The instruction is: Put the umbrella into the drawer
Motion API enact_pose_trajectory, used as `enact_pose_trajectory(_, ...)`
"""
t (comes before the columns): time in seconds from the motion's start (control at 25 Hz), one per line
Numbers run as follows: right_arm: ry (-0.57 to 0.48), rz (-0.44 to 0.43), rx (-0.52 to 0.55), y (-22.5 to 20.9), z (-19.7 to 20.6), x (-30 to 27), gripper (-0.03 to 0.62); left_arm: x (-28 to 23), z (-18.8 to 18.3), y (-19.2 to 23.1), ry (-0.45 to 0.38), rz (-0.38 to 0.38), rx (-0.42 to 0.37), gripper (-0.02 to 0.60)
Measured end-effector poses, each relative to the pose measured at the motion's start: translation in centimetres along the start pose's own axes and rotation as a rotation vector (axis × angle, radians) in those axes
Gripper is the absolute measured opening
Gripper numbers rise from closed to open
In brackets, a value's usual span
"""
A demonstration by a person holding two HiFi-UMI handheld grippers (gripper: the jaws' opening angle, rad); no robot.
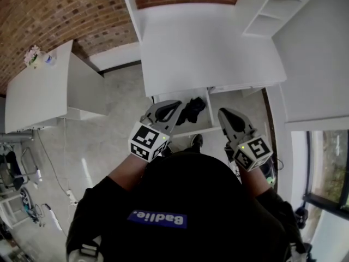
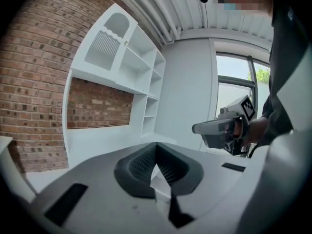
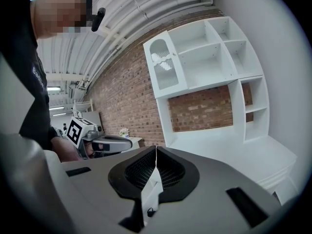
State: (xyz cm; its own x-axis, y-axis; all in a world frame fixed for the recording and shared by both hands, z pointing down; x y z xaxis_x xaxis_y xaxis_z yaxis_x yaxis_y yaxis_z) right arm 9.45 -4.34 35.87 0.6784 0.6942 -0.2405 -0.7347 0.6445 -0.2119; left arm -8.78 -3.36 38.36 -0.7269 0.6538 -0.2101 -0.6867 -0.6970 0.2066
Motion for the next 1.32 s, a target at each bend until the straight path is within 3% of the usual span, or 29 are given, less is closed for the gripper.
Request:
enact_pose_trajectory(0.72, 0.048, -0.048, 0.067, 1.3, -0.1, -2.0, 0.031, 1.5, -1.3, 0.1, -0.035, 0.006, 0.021, 0.002)
enact_pose_trajectory(1.32, 0.035, -0.065, 0.046, 1.6, -0.2, -1.3, 0.031, 2.2, -1.1, -0.9, -0.039, -0.013, 0.031, 0.002)
Point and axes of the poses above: the fingertips, and each gripper's own axes: x backward along the fingers, y to its left, z out of its underside, the point moved 5 cm from there along x, backward along the fingers, and after that the axes turned 9 degrees about z, right-handed, at the moved point
